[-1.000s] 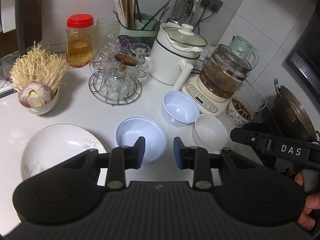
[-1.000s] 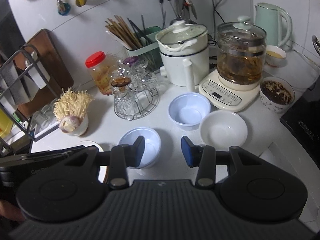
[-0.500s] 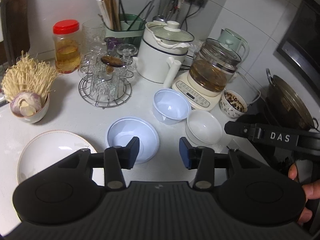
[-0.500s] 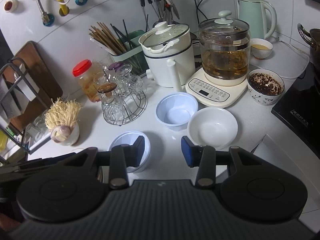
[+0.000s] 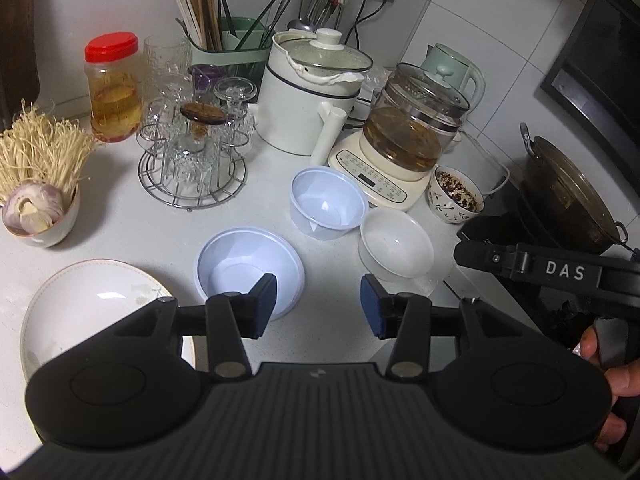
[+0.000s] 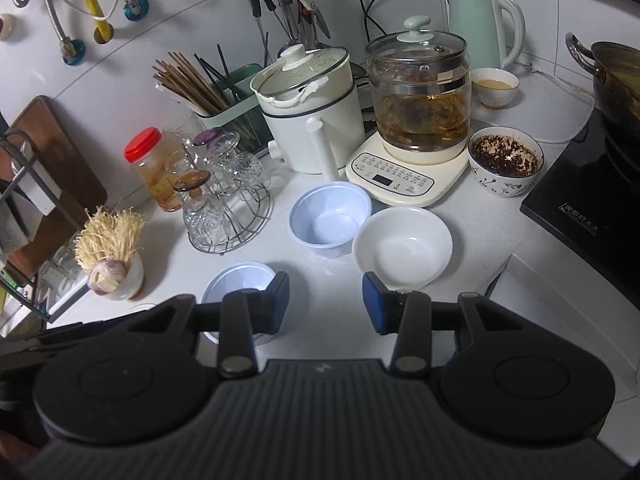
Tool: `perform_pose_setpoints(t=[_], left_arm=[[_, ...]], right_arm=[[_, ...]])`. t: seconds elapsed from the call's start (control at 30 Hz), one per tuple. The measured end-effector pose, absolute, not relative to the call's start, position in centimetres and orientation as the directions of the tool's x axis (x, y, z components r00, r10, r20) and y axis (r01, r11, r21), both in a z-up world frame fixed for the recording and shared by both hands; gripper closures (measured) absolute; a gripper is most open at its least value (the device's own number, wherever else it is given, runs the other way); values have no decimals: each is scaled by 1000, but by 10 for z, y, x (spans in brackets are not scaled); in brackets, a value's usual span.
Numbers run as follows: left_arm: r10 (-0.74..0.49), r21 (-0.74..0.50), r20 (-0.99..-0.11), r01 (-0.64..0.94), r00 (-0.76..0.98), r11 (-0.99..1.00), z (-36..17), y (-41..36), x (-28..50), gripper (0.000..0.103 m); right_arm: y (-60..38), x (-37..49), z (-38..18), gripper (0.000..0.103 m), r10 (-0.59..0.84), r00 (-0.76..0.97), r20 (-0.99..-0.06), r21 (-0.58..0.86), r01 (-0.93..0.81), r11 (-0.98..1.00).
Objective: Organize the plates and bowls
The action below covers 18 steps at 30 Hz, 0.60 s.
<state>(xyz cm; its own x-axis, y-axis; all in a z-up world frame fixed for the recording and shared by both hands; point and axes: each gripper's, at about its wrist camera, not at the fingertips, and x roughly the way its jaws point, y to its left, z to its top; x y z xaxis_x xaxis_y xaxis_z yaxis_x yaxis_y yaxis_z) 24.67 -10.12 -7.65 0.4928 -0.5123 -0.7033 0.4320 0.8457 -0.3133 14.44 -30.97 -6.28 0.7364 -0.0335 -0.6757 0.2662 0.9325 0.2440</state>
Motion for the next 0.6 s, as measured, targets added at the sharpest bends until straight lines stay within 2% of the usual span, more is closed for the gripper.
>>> perform_pose_setpoints(t=[0.33, 0.6], left_arm=[[-511, -320, -705, 423, 492, 848, -89, -126, 268, 50], [-474, -345, -699, 328, 535, 879, -92, -161, 308, 50]], right_arm=[[-329, 152, -66, 59, -34, 731, -681, 227, 255, 940], [-366, 203, -67, 59, 28, 730, -683, 217, 166, 962]])
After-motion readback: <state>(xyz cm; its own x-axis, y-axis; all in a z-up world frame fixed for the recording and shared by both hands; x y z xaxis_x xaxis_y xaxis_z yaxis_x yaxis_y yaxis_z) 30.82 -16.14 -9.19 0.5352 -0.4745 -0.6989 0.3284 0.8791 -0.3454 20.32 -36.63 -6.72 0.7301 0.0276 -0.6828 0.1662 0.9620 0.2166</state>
